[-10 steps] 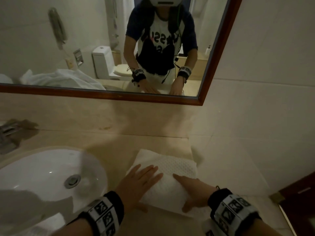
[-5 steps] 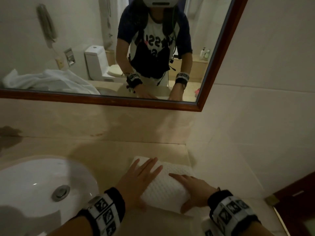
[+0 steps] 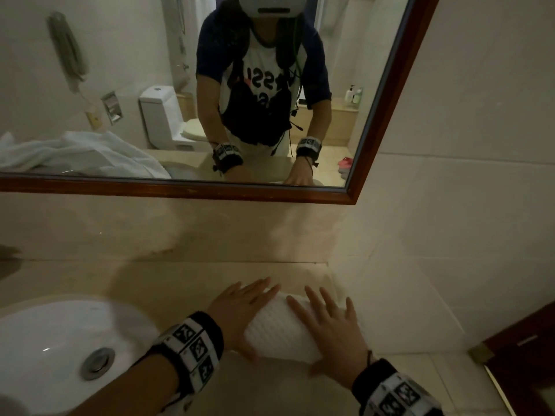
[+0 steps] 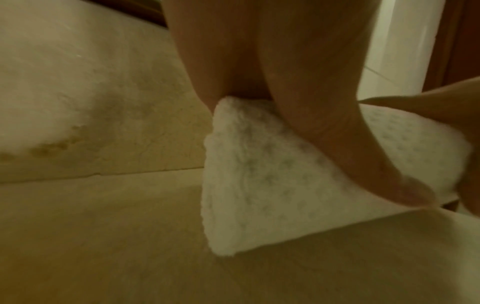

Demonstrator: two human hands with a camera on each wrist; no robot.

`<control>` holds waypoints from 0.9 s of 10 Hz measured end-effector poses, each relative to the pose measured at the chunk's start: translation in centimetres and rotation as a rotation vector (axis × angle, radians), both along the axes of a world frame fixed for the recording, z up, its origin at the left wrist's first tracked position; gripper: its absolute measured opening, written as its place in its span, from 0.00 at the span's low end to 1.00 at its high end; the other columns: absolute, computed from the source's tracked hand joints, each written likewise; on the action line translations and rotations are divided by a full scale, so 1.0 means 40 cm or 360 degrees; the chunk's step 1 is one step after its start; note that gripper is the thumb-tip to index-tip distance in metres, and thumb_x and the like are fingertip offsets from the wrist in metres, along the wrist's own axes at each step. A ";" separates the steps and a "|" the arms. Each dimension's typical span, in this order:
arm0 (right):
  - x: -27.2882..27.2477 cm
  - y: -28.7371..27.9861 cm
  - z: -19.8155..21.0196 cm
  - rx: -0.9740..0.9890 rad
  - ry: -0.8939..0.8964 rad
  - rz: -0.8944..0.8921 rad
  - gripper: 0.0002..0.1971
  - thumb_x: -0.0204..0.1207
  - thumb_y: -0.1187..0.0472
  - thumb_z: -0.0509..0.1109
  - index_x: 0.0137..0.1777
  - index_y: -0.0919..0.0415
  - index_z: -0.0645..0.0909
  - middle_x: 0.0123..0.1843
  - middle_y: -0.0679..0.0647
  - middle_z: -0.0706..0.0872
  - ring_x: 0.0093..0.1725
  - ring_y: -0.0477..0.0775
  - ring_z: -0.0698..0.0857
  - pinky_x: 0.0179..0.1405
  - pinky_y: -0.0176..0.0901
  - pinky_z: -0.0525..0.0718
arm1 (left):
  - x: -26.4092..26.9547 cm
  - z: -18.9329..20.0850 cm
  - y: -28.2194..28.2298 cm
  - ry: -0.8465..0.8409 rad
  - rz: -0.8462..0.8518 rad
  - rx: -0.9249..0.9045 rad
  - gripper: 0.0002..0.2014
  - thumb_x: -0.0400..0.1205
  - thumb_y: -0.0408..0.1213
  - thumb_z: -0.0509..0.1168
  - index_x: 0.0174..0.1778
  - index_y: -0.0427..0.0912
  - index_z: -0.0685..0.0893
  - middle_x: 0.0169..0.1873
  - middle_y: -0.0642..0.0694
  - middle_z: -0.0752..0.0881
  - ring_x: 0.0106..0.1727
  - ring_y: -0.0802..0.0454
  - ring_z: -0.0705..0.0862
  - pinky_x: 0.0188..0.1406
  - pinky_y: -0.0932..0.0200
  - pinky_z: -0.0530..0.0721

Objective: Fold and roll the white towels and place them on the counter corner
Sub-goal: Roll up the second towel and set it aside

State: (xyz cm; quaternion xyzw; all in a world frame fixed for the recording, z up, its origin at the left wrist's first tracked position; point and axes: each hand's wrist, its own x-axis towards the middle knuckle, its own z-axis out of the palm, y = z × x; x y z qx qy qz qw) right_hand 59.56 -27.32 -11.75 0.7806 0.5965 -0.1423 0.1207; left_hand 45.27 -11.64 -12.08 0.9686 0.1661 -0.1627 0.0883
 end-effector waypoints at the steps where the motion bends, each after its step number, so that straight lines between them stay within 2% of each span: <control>1: 0.054 0.032 0.013 -0.0053 0.0209 -0.0041 0.61 0.63 0.45 0.79 0.79 0.35 0.31 0.85 0.50 0.41 0.84 0.59 0.46 0.78 0.71 0.46 | -0.019 -0.025 -0.019 -0.0122 -0.0097 0.0426 0.76 0.51 0.77 0.67 0.72 0.46 0.17 0.82 0.37 0.39 0.83 0.40 0.44 0.80 0.39 0.37; 2: 0.083 0.066 0.030 -0.0164 0.0388 -0.0098 0.59 0.62 0.46 0.80 0.80 0.35 0.35 0.85 0.48 0.47 0.84 0.56 0.50 0.80 0.69 0.47 | -0.049 -0.067 -0.042 -0.0050 0.0045 0.0313 0.83 0.35 0.78 0.66 0.82 0.36 0.42 0.76 0.35 0.64 0.75 0.39 0.64 0.75 0.39 0.50; 3: 0.076 0.067 0.031 -0.0132 0.0228 -0.0137 0.59 0.64 0.45 0.79 0.80 0.38 0.34 0.86 0.51 0.42 0.84 0.58 0.43 0.78 0.73 0.40 | -0.040 -0.089 -0.011 -0.0064 0.0084 0.0388 0.84 0.32 0.74 0.71 0.82 0.39 0.43 0.73 0.39 0.70 0.73 0.43 0.69 0.75 0.43 0.49; 4: 0.026 0.024 0.010 0.0090 -0.0140 -0.0184 0.69 0.44 0.35 0.82 0.81 0.47 0.42 0.84 0.63 0.54 0.81 0.71 0.56 0.70 0.82 0.56 | 0.016 -0.055 0.018 -0.0115 0.0097 0.0318 0.81 0.36 0.74 0.72 0.82 0.43 0.42 0.71 0.43 0.78 0.70 0.49 0.79 0.77 0.49 0.60; 5: 0.017 0.002 -0.047 0.0214 -0.0141 -0.0321 0.80 0.11 0.32 0.79 0.78 0.52 0.62 0.72 0.63 0.77 0.69 0.72 0.74 0.50 0.78 0.78 | 0.056 -0.018 0.043 0.0025 0.0026 0.0181 0.63 0.65 0.60 0.74 0.81 0.47 0.35 0.83 0.46 0.47 0.84 0.51 0.49 0.82 0.52 0.43; 6: 0.041 0.034 -0.066 0.0284 -0.0221 -0.0305 0.79 0.12 0.43 0.83 0.77 0.50 0.60 0.69 0.61 0.77 0.65 0.71 0.80 0.48 0.77 0.79 | 0.079 -0.008 0.052 0.0101 0.0043 0.0121 0.60 0.69 0.53 0.75 0.81 0.47 0.34 0.83 0.48 0.40 0.84 0.50 0.42 0.81 0.51 0.37; 7: 0.054 0.059 -0.066 0.0291 -0.0184 -0.0352 0.69 0.21 0.50 0.86 0.75 0.52 0.66 0.61 0.61 0.80 0.52 0.67 0.88 0.41 0.75 0.84 | 0.087 -0.004 0.047 0.0107 0.0092 0.0128 0.58 0.69 0.52 0.75 0.82 0.45 0.38 0.83 0.47 0.48 0.83 0.49 0.49 0.82 0.50 0.43; 8: 0.053 0.057 -0.030 0.0209 -0.0181 -0.0215 0.62 0.40 0.52 0.86 0.76 0.45 0.55 0.64 0.58 0.80 0.59 0.65 0.83 0.53 0.76 0.79 | 0.077 0.006 0.022 0.0088 0.0132 0.0085 0.50 0.72 0.51 0.72 0.82 0.44 0.46 0.80 0.45 0.60 0.80 0.47 0.61 0.81 0.52 0.54; 9: 0.066 0.033 0.001 0.0078 -0.0100 -0.0007 0.51 0.69 0.57 0.73 0.78 0.39 0.36 0.78 0.53 0.63 0.76 0.61 0.65 0.74 0.69 0.58 | 0.045 0.021 -0.008 0.0148 0.0180 -0.0117 0.45 0.70 0.53 0.73 0.79 0.46 0.58 0.73 0.47 0.73 0.71 0.47 0.74 0.73 0.53 0.70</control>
